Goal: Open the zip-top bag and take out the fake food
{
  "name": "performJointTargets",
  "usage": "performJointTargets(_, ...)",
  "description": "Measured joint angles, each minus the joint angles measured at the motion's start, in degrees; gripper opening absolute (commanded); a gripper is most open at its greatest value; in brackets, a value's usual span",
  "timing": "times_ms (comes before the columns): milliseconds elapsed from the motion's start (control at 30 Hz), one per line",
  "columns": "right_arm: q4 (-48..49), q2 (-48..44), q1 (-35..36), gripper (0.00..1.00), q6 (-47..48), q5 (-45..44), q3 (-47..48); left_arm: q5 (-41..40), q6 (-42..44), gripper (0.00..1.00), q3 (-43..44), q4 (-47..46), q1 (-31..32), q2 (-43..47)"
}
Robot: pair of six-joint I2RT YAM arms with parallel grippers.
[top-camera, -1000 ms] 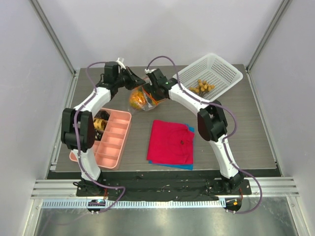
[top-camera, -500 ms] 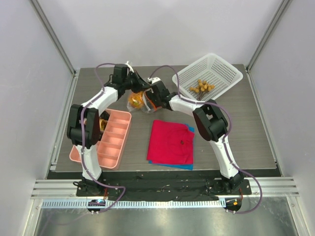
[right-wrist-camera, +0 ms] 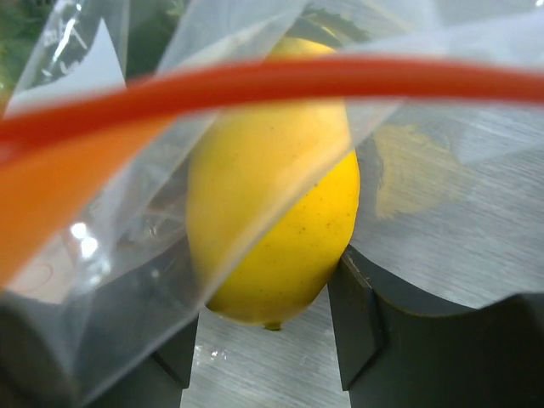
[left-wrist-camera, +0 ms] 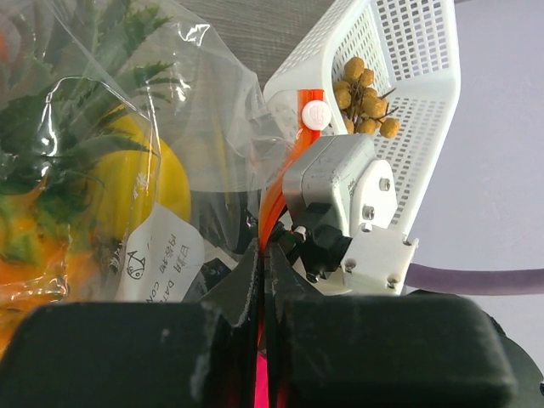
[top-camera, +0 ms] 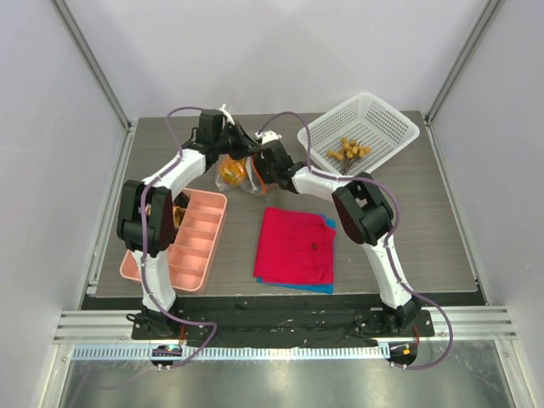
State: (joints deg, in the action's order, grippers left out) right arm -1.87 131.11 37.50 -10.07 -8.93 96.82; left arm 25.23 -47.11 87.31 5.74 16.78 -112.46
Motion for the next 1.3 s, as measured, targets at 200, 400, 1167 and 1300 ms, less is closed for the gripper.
performJointTargets(200,-4.2,-2.3,0.0,0.01,0.0,-0.2,0.0,0.0,0.2,0.0,0.6,0.6,0.0,0.0)
performJointTargets(400,-11.7,-7.0,0.0,0.01,-0.2,-0.3,0.1,0.3,0.7,0.0,1.6,0.5,-0.1,0.0)
performJointTargets(1167,-17.4,-28.1,-23.3,0.18,-7.2,3.9,-2.3,1.5,1.1,0.0,1.7,2.3,-1.7,0.5)
performJointTargets(1300,-18.3,-26.0,-30.8,0.54,-8.2,4.4,-4.5,1.9,1.1,0.0,1.7,2.3,-1.8,0.5)
